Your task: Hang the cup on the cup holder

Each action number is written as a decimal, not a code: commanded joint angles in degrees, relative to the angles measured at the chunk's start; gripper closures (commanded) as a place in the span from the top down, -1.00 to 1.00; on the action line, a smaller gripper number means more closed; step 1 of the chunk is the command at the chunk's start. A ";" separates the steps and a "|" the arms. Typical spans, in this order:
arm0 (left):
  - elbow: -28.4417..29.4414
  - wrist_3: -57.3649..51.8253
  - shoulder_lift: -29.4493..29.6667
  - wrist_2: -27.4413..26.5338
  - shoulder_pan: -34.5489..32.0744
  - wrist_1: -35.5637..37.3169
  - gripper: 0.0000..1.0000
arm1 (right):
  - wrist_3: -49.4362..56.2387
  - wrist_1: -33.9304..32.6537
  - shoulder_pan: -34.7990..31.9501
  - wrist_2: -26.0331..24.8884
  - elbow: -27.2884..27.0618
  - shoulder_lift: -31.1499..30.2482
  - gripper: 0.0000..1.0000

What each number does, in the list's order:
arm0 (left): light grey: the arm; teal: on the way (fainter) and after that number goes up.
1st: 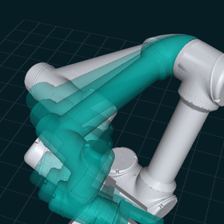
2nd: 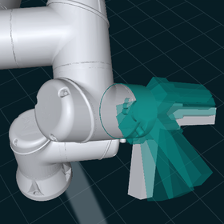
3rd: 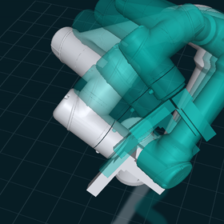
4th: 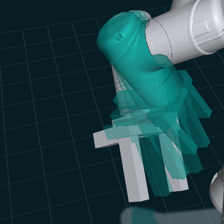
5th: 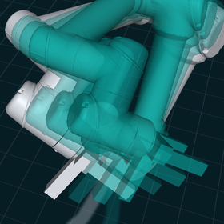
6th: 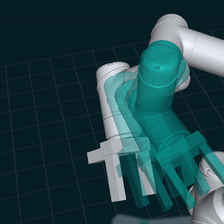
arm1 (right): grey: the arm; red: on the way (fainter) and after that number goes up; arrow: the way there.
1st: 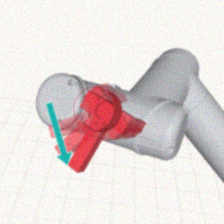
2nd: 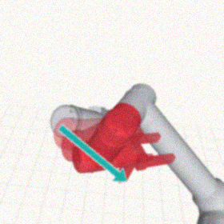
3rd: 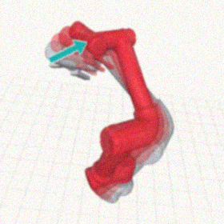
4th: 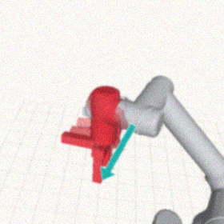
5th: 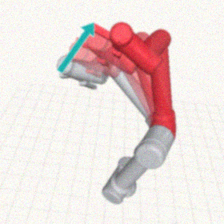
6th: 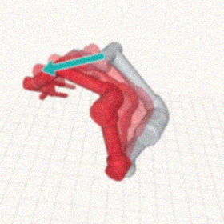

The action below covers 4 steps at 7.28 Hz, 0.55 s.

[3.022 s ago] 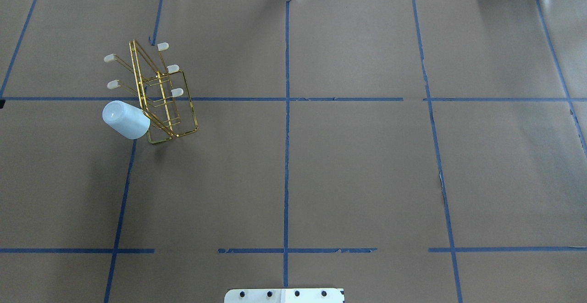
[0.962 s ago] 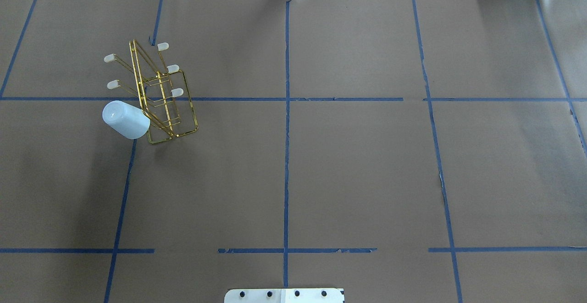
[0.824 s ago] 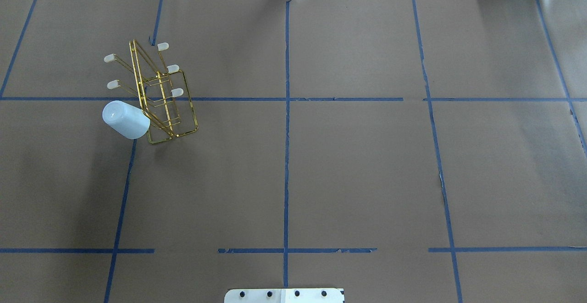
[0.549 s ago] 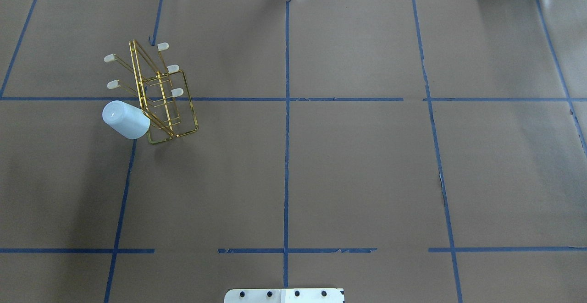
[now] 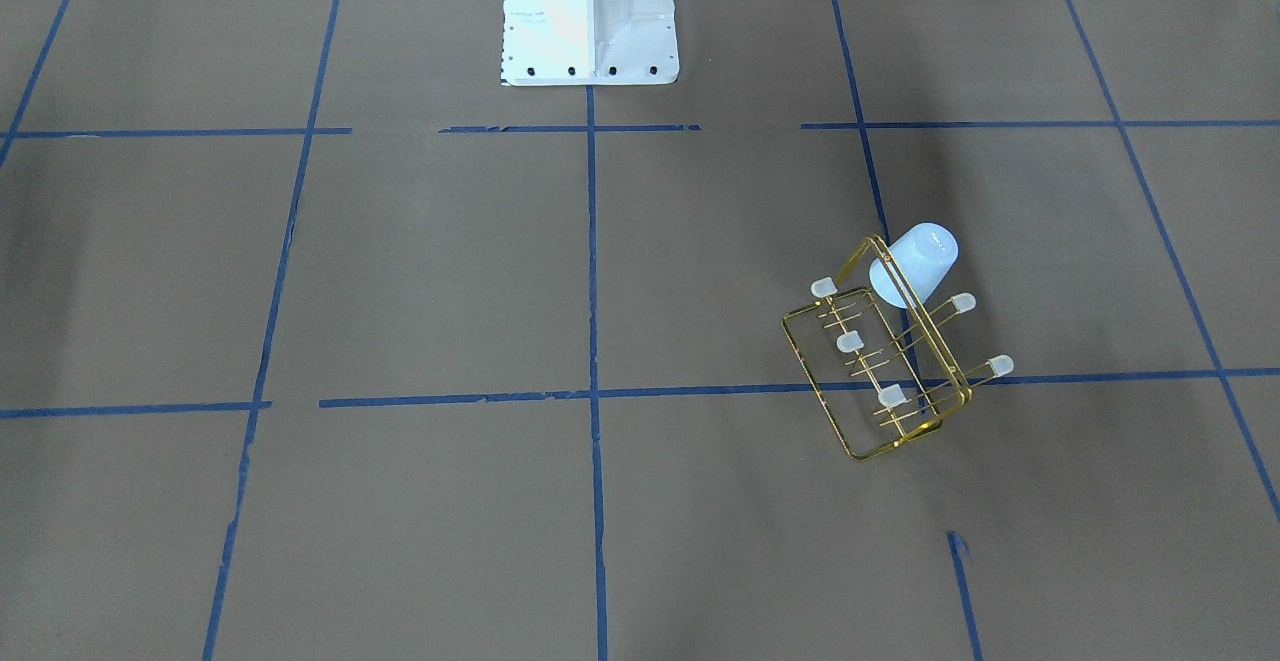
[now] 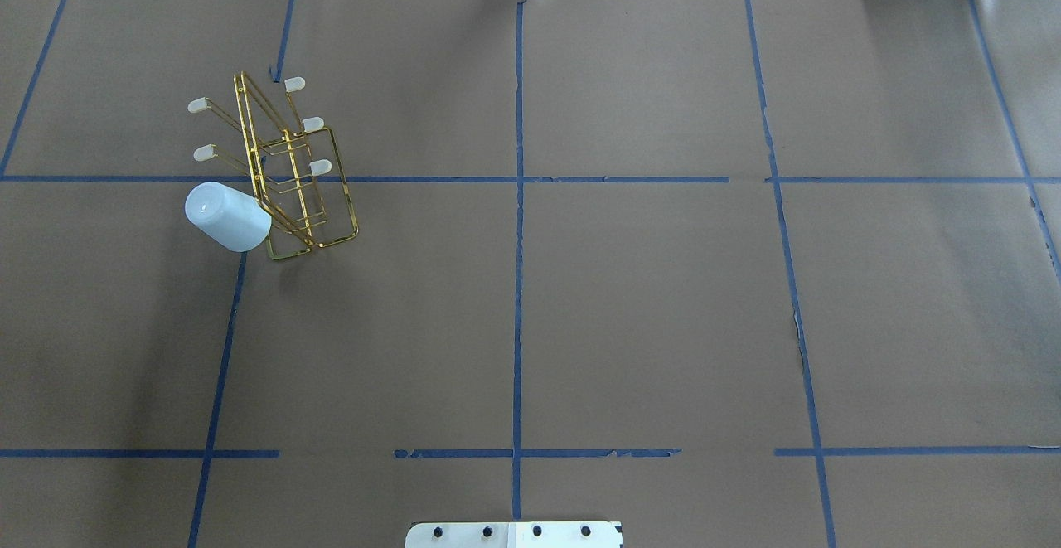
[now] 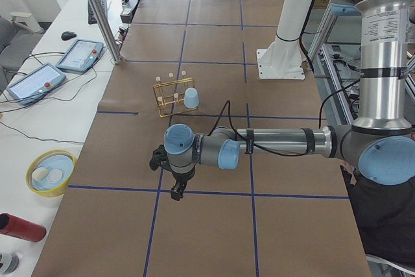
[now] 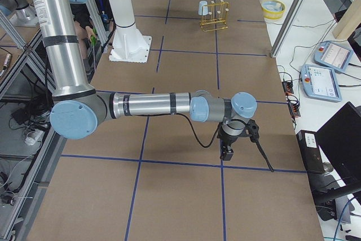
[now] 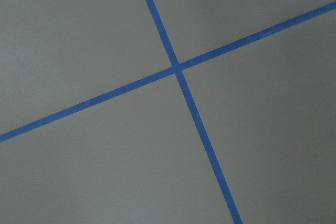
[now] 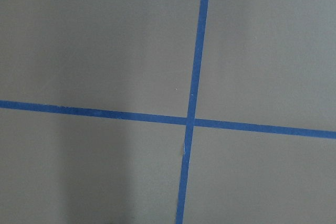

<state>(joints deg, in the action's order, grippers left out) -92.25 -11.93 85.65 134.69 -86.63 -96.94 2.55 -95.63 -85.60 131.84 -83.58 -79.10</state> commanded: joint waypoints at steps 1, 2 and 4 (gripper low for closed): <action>-0.48 -0.37 0.65 3.38 -4.14 6.14 1.00 | 0.00 0.00 0.00 0.00 0.00 0.00 1.00; -1.52 -0.28 0.65 3.21 -4.85 6.15 1.00 | 0.00 0.00 0.00 0.00 0.00 0.00 1.00; -2.06 -0.28 0.83 2.68 -4.95 6.15 1.00 | 0.00 0.00 0.09 0.00 0.00 0.00 1.00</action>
<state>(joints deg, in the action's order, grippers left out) -93.96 -12.22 86.38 137.63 -91.36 -90.91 2.55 -95.63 -85.58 131.84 -83.59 -79.10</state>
